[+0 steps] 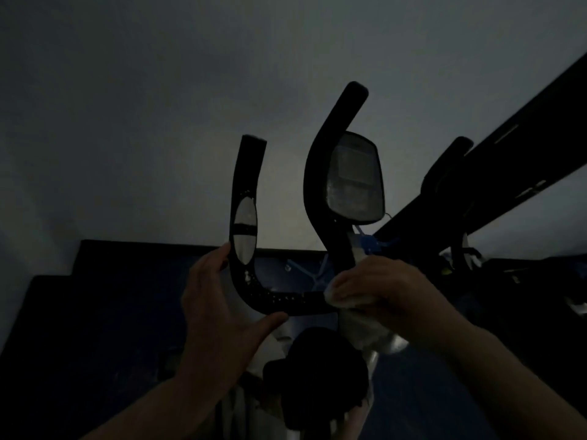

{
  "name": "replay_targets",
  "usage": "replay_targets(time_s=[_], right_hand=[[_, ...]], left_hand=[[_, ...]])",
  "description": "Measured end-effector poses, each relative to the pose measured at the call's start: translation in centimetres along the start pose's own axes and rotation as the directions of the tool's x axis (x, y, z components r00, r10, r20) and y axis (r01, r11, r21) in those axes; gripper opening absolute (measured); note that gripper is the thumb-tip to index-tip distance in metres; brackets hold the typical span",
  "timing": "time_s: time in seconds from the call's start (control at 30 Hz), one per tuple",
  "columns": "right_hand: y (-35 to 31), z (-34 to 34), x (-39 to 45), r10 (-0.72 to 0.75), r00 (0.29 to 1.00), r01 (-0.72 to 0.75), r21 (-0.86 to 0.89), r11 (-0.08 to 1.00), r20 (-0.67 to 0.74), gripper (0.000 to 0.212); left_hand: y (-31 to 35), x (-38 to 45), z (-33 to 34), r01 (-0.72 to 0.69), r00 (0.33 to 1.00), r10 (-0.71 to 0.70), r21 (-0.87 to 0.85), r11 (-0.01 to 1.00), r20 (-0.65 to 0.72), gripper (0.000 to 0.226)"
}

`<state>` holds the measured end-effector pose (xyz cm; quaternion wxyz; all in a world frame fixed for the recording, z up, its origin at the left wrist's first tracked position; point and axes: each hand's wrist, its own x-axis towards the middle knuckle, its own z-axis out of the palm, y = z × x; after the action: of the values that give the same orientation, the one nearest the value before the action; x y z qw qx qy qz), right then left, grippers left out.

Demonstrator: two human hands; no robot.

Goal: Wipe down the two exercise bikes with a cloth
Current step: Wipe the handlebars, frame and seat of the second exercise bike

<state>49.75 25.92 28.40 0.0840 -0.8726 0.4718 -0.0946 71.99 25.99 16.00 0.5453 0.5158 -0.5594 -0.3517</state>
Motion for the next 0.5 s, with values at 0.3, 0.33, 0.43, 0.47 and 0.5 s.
replay_targets(time_s=[0.3,0.33,0.43,0.47,0.5], right_hand=[[1.0,3.4,2.1,-0.151,0.988,0.139,0.245,0.959,0.03,0.029],[0.5,3.5,2.3,-0.098,0.995,0.09,0.301,0.949,0.009,0.025],[-0.5,3.8,3.0,0.057,0.997,-0.031,0.419,0.908,-0.05,0.017],[-0.5,3.7,3.2,0.079,0.996,-0.052,0.401,0.915,-0.051,0.015],[-0.4,3.6,3.4,0.093,0.995,-0.076,0.355,0.932,-0.031,0.014]], left_hand=[[-0.7,0.5,-0.5,0.022,0.999,-0.026,0.075,0.997,0.047,0.105],[-0.6,0.6,-0.6,0.005,0.999,-0.008,0.078,0.997,0.044,0.106],[0.1,0.6,-1.3,-0.042,0.998,0.04,0.059,0.997,0.045,0.101],[0.1,0.5,-1.4,-0.045,0.998,0.042,0.06,0.997,0.042,0.101],[0.0,0.4,-1.6,-0.036,0.998,0.032,0.064,0.997,0.052,0.099]])
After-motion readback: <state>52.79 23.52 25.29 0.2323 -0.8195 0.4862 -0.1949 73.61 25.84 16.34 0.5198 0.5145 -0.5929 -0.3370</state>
